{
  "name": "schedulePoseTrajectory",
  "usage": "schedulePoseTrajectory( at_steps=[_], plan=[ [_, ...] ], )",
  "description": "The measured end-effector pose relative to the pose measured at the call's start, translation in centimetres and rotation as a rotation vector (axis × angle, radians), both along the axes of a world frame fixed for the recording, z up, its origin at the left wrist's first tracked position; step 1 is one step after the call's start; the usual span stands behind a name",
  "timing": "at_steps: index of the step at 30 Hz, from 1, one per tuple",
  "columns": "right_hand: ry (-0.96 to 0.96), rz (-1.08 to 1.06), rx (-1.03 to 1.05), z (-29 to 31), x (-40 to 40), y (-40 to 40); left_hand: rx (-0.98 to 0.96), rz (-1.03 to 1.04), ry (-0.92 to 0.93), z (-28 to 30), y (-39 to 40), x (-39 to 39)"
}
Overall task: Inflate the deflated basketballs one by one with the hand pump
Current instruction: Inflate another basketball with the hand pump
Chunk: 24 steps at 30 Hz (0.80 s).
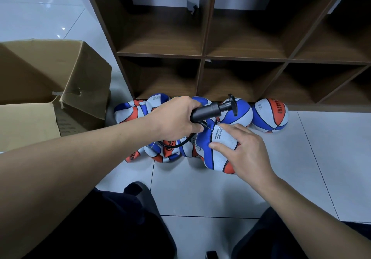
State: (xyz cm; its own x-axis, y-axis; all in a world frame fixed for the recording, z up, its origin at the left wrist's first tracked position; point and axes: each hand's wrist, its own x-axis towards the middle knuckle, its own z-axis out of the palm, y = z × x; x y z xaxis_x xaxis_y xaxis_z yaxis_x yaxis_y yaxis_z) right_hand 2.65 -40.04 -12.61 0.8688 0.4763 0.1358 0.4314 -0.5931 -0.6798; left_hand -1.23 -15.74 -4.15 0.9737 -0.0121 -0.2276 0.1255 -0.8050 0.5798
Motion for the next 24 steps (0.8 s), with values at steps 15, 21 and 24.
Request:
schedulePoseTrajectory(
  at_steps=[15, 21, 24],
  plan=[
    [0.018, 0.014, 0.021, 0.66, 0.08, -0.06, 0.008, 0.005, -0.004, 0.24, -0.15, -0.05],
    [-0.018, -0.008, -0.006, 0.89, 0.04, 0.08, 0.008, -0.020, -0.047, 0.03, -0.52, -0.07],
    [-0.027, 0.001, -0.019, 0.98, 0.01, 0.14, 0.006, -0.028, -0.048, -0.06, -0.48, -0.08]
  ],
)
